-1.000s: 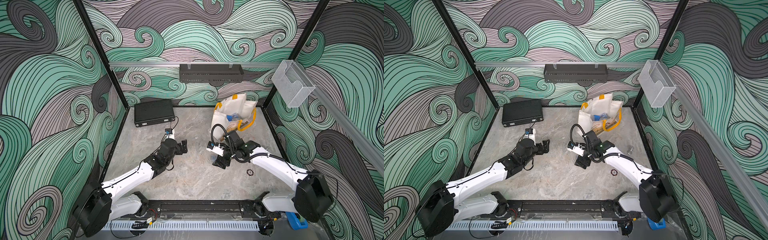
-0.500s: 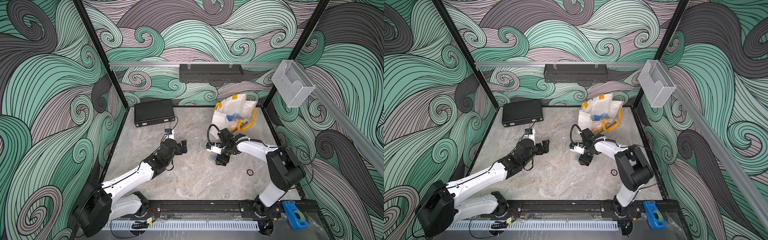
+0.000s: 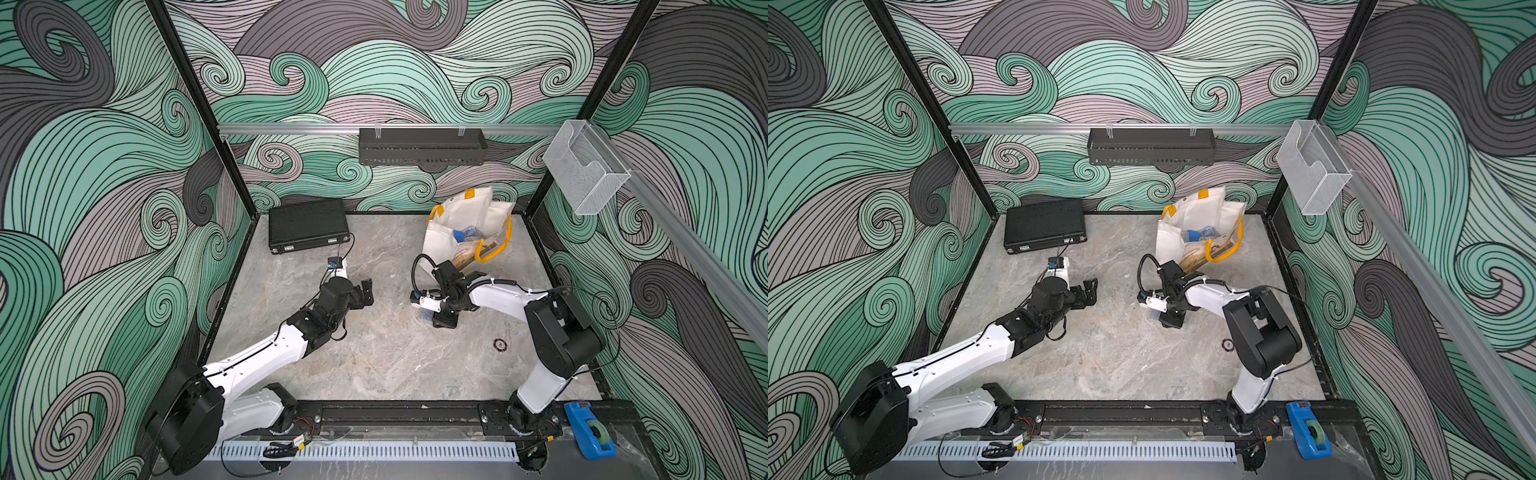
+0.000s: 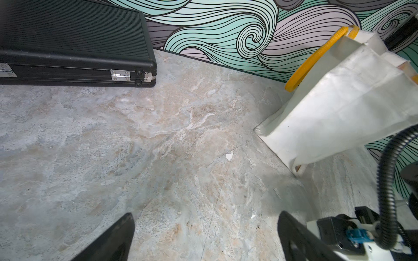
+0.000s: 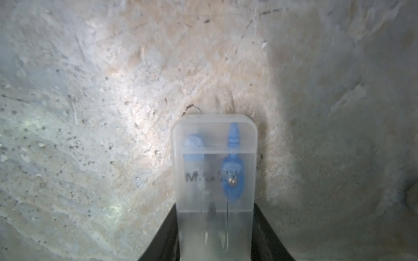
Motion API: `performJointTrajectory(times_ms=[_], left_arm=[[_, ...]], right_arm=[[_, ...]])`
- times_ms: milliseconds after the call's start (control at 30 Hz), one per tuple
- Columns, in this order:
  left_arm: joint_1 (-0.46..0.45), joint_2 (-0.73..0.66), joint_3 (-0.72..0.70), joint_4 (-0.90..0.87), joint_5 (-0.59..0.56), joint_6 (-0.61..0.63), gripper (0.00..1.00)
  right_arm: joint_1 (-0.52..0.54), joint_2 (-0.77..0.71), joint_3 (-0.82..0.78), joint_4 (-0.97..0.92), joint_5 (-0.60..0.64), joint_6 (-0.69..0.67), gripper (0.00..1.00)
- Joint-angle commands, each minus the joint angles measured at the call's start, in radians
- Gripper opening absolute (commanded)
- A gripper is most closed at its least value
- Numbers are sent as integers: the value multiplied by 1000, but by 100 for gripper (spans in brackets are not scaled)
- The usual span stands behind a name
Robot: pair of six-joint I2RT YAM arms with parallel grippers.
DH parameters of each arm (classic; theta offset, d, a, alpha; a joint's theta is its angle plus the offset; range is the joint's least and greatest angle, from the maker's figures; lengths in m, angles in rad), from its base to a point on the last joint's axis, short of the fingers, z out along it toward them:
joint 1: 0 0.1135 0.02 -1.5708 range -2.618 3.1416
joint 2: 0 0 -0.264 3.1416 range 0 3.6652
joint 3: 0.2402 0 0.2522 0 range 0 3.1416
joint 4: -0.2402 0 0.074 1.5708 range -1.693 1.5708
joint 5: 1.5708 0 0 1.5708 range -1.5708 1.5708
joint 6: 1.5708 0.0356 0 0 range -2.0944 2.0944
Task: Put the compass set into the canvas bag
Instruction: Pick up the compass set at the center of the board.
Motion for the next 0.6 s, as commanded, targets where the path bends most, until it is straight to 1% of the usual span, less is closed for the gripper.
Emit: performJointTrajectory(times_ms=[0, 133, 200, 267, 333, 400, 567], left_arm=[[9, 12, 34, -24, -12, 2, 99], [10, 11, 42, -35, -14, 7, 99], [11, 9, 42, -34, -13, 7, 99], [13, 6, 42, -29, -14, 7, 99], [15, 6, 42, -22, -14, 8, 99], [17, 6, 42, -19, -12, 11, 99], [22, 6, 44, -24, -9, 16, 99]], right_arm=[[7, -40, -23, 68, -52, -21, 35], [9, -114, -4, 103, -142, 7, 33], [9, -155, 27, 90, -212, 22, 33], [10, -189, 78, 83, -248, 60, 33], [9, -199, 144, 58, -248, 98, 33], [7, -195, 234, 33, -208, 154, 32], [-30, -190, 423, 11, -159, 207, 32]])
